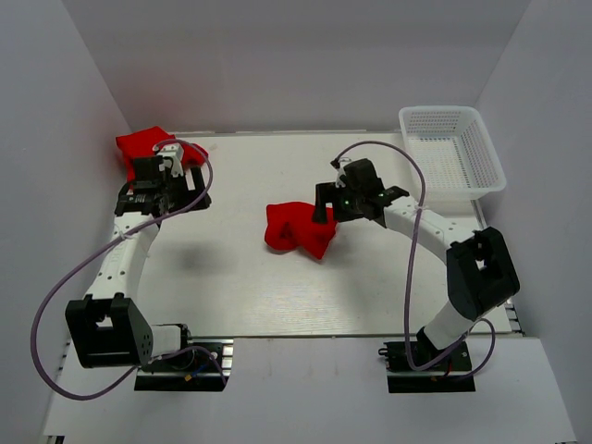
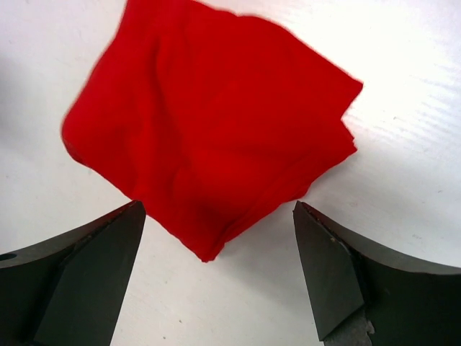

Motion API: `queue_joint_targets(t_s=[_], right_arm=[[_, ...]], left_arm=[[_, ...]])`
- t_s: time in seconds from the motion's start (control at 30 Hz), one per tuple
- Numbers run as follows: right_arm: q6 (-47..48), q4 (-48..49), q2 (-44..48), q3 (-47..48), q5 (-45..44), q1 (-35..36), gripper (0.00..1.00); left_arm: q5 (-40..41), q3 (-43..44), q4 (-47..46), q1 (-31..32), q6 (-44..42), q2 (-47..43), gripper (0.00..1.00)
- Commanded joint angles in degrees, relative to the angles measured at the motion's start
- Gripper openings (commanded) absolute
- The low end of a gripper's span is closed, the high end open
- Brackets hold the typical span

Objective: Fold and stack the t-shirts
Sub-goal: Flatten out the tshirt

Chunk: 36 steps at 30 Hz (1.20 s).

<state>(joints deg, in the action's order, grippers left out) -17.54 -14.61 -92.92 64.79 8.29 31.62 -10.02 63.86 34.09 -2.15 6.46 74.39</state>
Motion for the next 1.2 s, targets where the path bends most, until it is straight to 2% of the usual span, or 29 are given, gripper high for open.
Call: queue_joint_targets(t_s=[0.0, 0.27, 0.53, 0.67, 0.8, 0.9, 0.97, 1.0, 1.17], right_arm=[[0.7, 4.6, 4.2, 4.2, -1.2, -0.2, 0.89], [5.1, 7.7, 14.9, 2.4, -10.4, -0.1, 0.89], [3.4, 8.7, 20.3, -4.3, -12.3, -0.2, 0.89], [3.7, 8.5, 21.1, -4.7, -11.5, -0.2, 0.91], [7.0, 10.5, 19.1, -7.0, -2.2, 0.3, 0.91], [7.8, 11.3, 13.4, -8.3, 3.4, 0.5, 0.91], [7.3, 10.5, 8.6, -7.7, 3.7, 0.6, 0.91], [5.0, 9.9, 7.2, -6.4, 0.2, 0.5, 0.91], [2.9, 11.0, -1.0, -4.1, -3.0, 0.2, 0.91]], left_arm=[[-0.2, -2.5, -3.8, -0.2, -0.1, -5.7, 1.00], [-1.3, -8.1, -8.9, 0.4, -1.4, -12.7, 1.00], [-0.7, -13.7, -11.4, 0.4, -1.4, -20.2, 1.00], [-0.7, -14.2, -10.7, 0.4, -1.4, -20.2, 1.00], [-0.7, -15.0, -10.2, 0.9, -0.9, -21.2, 1.00], [-0.1, -16.1, -10.2, 0.9, -0.9, -21.2, 1.00], [-0.6, -16.1, -10.2, 0.9, -0.4, -21.2, 1.00], [-0.6, -16.1, -10.2, 0.9, -0.4, -21.2, 1.00], [0.5, -16.1, -9.1, 0.9, -0.4, -21.2, 1.00]])
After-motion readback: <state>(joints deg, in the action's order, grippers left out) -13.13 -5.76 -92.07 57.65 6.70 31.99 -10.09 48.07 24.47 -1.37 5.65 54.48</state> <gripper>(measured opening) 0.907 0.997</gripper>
